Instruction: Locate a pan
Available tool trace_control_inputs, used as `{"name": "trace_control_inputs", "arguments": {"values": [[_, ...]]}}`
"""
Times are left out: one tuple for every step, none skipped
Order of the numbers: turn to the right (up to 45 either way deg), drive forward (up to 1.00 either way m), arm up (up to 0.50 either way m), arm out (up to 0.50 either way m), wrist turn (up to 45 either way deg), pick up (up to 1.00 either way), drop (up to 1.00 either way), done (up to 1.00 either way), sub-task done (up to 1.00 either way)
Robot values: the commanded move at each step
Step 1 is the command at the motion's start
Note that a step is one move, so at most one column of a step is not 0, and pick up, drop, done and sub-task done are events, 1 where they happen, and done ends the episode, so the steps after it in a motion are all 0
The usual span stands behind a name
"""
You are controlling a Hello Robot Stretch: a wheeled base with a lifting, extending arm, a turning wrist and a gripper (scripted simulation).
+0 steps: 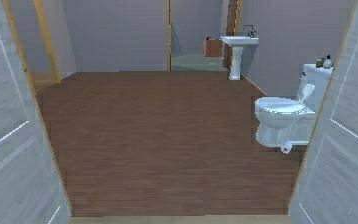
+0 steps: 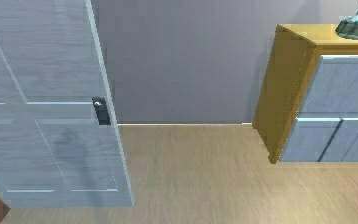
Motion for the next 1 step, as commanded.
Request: {"name": "trace_control_inputs", "arguments": {"values": [[0.0,0.05,0.0,0.0,0.0,0.0,0.0,0.0,0.0]]}}
